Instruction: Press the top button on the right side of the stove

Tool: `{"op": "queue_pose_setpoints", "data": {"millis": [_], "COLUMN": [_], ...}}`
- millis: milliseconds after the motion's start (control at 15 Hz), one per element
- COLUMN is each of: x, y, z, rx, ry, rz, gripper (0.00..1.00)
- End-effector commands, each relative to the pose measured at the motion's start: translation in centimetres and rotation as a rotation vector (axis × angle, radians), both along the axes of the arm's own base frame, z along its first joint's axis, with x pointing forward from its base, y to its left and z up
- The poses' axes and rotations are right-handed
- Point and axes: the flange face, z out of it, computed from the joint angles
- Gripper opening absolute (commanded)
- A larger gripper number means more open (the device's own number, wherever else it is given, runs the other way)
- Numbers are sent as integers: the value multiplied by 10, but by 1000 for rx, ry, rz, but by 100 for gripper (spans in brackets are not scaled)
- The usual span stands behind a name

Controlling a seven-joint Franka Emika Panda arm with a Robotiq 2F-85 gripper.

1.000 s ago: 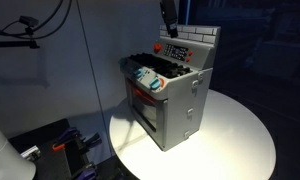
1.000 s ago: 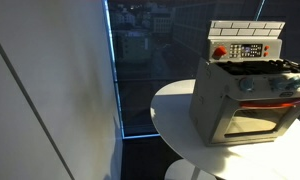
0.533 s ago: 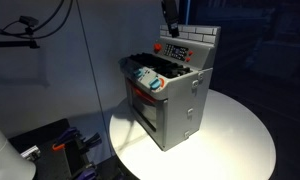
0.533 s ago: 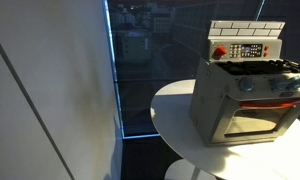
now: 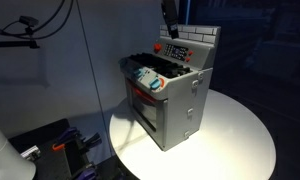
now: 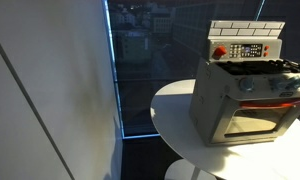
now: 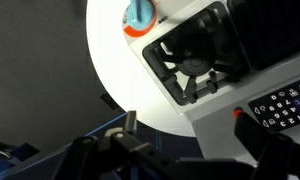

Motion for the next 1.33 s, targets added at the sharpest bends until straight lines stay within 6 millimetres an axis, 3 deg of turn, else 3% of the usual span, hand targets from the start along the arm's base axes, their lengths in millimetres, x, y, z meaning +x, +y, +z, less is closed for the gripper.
{"op": "queue_pose_setpoints", "data": {"millis": [0,733,1267], "x": [17,72,89], "y": [0,8,3], "z": [0,-33,-60], "rx": [5,26,19], "ry": [5,12,-34], "rz": [-25,-45,-45], "gripper": [100,100,100]}}
